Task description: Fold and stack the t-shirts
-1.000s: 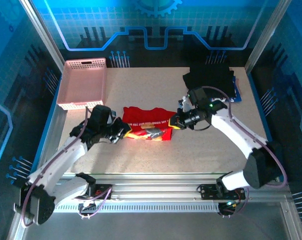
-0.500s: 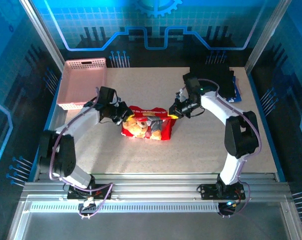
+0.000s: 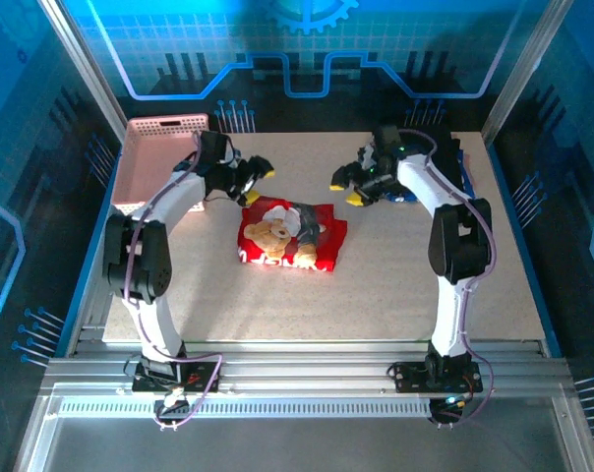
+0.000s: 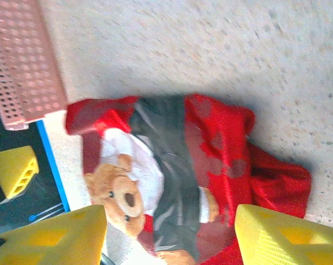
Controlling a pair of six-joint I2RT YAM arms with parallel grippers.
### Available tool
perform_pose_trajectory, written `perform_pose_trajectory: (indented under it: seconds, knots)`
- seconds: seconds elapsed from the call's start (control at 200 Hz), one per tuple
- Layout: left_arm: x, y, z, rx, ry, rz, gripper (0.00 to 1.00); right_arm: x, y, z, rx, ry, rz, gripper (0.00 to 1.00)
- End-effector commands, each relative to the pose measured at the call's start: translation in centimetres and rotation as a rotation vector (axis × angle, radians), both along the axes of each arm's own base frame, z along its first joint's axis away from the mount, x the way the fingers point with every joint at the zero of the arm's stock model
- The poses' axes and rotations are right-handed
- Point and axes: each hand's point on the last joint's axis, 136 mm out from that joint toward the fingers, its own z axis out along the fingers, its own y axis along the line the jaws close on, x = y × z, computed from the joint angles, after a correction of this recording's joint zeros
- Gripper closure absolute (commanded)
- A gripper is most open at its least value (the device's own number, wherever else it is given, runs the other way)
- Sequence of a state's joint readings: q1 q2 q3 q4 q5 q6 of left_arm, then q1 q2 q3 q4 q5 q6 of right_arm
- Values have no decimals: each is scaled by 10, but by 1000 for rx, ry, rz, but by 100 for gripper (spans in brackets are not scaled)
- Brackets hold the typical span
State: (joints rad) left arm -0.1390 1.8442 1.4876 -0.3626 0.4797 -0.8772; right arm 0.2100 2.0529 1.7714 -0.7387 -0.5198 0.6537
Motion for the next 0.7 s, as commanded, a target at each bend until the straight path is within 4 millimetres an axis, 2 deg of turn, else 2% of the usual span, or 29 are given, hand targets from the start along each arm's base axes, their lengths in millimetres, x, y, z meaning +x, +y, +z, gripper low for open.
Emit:
perform_pose_trajectory:
  seconds: [0.0, 0.075, 0.15, 0.23, 0.32, 0.44, 0.54, 0.695]
  knots:
    - [-10, 9, 79, -5, -173, 19, 15, -23, -6, 55, -46, -101, 45, 37]
    - [-27, 10, 80, 16, -169, -2, 15, -44, -1, 59, -42, -116, 78, 38]
    - [-48, 14, 66, 50, -150, -28, 15, -70, 5, 51, -32, -101, 104, 37]
    - [-68, 12, 44, 49, -132, -61, 15, -98, 12, 29, -62, -78, 142, 32]
    - [-88, 11, 5, 62, -71, -92, 15, -119, 14, -1, -125, -61, 165, 25]
    - [-102, 9, -35, 74, -29, -113, 15, -128, 18, -35, -170, -46, 184, 20]
    - [-106, 7, -57, 88, -11, -132, 15, -130, 27, -55, -212, -29, 219, 17]
    - [-114, 13, -100, 130, 95, -127, 17, -128, 31, -83, -302, 22, 229, 16]
